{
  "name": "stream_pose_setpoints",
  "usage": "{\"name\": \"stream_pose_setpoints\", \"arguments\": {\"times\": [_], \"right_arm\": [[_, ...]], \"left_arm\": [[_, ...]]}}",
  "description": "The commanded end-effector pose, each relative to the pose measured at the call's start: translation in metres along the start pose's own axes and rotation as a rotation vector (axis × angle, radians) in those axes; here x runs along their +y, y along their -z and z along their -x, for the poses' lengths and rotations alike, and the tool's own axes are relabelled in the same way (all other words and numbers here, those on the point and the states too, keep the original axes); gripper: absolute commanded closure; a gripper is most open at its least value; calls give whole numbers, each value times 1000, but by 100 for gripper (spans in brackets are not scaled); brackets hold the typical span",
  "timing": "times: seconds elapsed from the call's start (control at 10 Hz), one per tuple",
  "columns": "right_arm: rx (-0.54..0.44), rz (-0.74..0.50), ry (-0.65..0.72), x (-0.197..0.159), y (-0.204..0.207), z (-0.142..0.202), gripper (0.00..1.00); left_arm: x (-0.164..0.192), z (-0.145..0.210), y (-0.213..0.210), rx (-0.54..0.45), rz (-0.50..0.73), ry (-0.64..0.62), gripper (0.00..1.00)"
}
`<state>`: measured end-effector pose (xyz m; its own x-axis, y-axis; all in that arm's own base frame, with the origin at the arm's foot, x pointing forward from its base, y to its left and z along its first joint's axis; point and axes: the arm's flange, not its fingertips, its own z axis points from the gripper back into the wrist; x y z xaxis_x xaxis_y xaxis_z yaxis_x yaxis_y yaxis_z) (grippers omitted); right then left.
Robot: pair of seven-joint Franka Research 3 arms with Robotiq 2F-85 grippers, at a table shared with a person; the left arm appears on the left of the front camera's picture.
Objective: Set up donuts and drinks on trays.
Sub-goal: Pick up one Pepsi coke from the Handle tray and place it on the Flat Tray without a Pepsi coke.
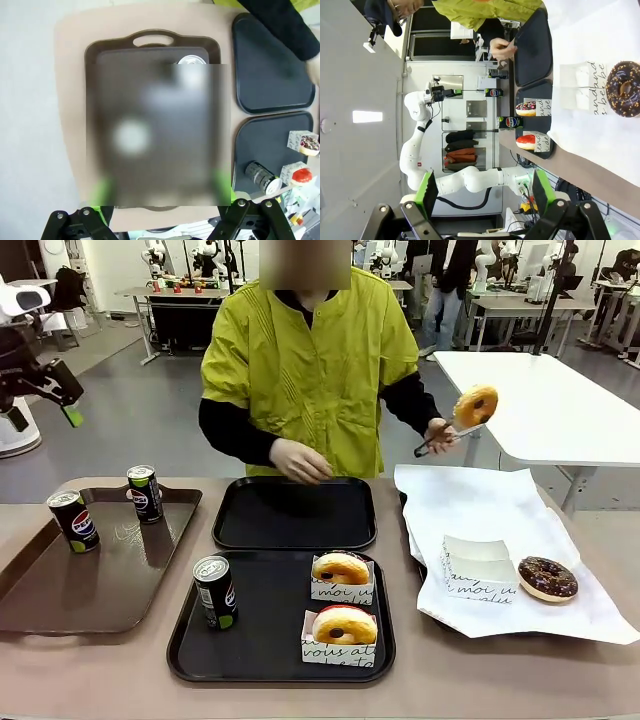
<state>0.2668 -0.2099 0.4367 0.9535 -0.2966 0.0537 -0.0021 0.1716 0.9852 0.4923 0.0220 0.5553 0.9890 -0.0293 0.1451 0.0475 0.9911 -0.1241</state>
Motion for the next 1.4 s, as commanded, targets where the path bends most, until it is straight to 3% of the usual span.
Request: {"name": "stream_pose_setpoints", "arguments": {"times": [0.0,0.7,0.9,1.3], "right_arm": [[-9,-21,-11,0,1,0,0],[-9,-21,-11,0,1,0,0],[-9,-21,-11,0,1,0,0],[-9,-21,-11,0,1,0,0]], "left_arm": [[-4,-2,-6,-3,-11,-21,0],[-3,-1,-4,-7,-1,-2,0],[18,14,14,-46,-25,-9,0],[34,15,39,-10,-22,-38,0]]}}
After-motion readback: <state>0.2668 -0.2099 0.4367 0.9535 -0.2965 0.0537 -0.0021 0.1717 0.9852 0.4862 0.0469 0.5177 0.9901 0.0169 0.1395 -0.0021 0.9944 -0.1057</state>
